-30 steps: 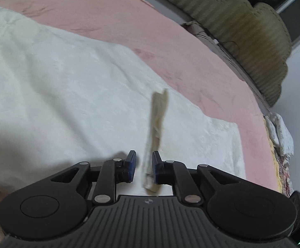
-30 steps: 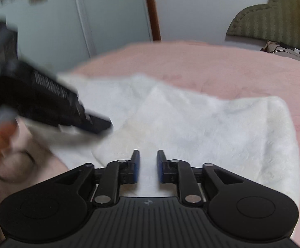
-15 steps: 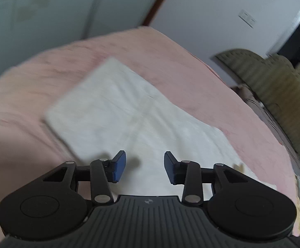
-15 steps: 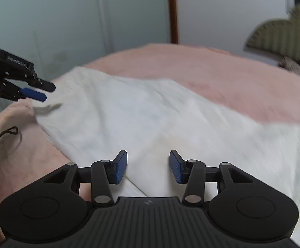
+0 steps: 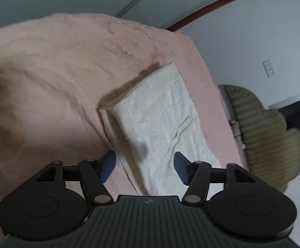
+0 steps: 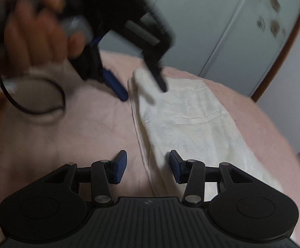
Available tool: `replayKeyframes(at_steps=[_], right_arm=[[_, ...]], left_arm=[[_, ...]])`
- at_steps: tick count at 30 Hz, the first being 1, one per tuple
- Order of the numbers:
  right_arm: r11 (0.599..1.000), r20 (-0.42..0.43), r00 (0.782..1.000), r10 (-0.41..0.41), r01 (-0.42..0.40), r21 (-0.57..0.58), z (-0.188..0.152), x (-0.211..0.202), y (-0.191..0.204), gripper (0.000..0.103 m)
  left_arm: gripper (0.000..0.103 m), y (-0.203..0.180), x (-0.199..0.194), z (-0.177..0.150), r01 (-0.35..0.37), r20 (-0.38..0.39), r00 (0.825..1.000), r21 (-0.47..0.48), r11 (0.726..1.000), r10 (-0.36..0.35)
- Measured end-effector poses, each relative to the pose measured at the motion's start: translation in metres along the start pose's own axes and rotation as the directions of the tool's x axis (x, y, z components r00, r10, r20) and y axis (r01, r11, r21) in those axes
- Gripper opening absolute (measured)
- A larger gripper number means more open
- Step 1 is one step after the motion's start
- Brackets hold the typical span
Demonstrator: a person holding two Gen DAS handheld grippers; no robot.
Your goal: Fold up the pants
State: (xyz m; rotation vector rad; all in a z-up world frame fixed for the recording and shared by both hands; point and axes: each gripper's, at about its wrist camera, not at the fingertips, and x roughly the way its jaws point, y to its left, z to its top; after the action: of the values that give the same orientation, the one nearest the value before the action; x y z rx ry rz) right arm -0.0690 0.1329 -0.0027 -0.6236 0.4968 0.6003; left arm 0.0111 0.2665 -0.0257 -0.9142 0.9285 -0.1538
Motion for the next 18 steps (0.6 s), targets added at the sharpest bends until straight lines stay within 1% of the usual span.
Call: replayKeyframes(at_steps=[2,4,5,6,7,8,9,10,11,12,13,14,15,16,18], right_arm=[[0.995,0.011,0.997,-0.074,0.074,-0.073,0.004,0.007,0.013,0.045],[0.982,0.018,0.990,-0.137,0.138,-0.127,0.008,0.017,0.021,0.044],[0.978,0.021,0.988,-0.153,0.154,-0.142,0.009,0.022,0.023,0.043],[0.980,0.028,0.989,-0.145,0.148,-0.136,0.010,0.026,0.022,0.035],[0.987,0.029,0.992,-0.120,0.123,-0.108,0.012,0.028,0.017,0.031],[0.995,0.029,0.995,-0.091,0.092,-0.048,0.015,0.030,0.009,0.030],[0.998,0.032,0.998,-0.054,0.053,0.036,0.016,0.029,-0.003,0.029],[0.989,0.041,0.999,-0.007,0.001,0.150,0.017,0.027,-0.020,0.029],[0.957,0.061,0.997,0.045,-0.060,0.283,0.015,0.025,-0.040,0.029],[0.901,0.090,0.991,0.097,-0.126,0.416,0.012,0.022,-0.062,0.029],[0.836,0.122,0.982,0.147,-0.189,0.515,0.008,0.021,-0.081,0.029],[0.768,0.161,0.963,0.216,-0.270,0.581,0.004,0.020,-0.097,0.029],[0.701,0.214,0.934,0.285,-0.356,0.618,-0.001,0.019,-0.112,0.029],[0.666,0.248,0.923,0.295,-0.385,0.640,-0.005,0.017,-0.123,0.029],[0.635,0.228,0.937,0.266,-0.348,0.689,-0.012,0.021,-0.142,0.029]], left_arm=[[0.071,0.007,0.008,0.002,0.046,-0.019,0.999,-0.045,0.998,-0.046],[0.074,0.012,0.013,0.003,0.075,-0.027,0.997,-0.071,0.995,-0.078],[0.077,0.013,0.015,0.003,0.090,-0.024,0.995,-0.080,0.993,-0.092],[0.082,0.014,0.016,0.004,0.107,-0.020,0.994,-0.091,0.990,-0.109],[0.084,0.015,0.018,0.004,0.124,-0.015,0.992,-0.104,0.987,-0.127],[0.089,0.014,0.019,0.004,0.138,-0.009,0.990,-0.113,0.984,-0.139],[0.090,0.015,0.021,0.005,0.147,-0.003,0.989,-0.119,0.982,-0.149],[0.090,0.014,0.023,0.006,0.152,0.002,0.988,-0.121,0.981,-0.153],[0.090,0.012,0.026,0.008,0.153,0.007,0.988,-0.121,0.981,-0.154],[0.090,0.010,0.029,0.010,0.157,0.013,0.988,-0.116,0.981,-0.156],[0.090,0.008,0.033,0.012,0.158,0.022,0.987,-0.107,0.982,-0.157],[0.090,0.004,0.037,0.016,0.155,0.028,0.988,-0.098,0.983,-0.153],[0.090,0.001,0.040,0.019,0.150,0.031,0.989,-0.088,0.985,-0.148],[0.090,0.000,0.045,0.022,0.142,0.029,0.990,-0.085,0.986,-0.140],[0.090,-0.003,0.050,0.028,0.138,0.047,0.990,-0.073,0.988,-0.134]])
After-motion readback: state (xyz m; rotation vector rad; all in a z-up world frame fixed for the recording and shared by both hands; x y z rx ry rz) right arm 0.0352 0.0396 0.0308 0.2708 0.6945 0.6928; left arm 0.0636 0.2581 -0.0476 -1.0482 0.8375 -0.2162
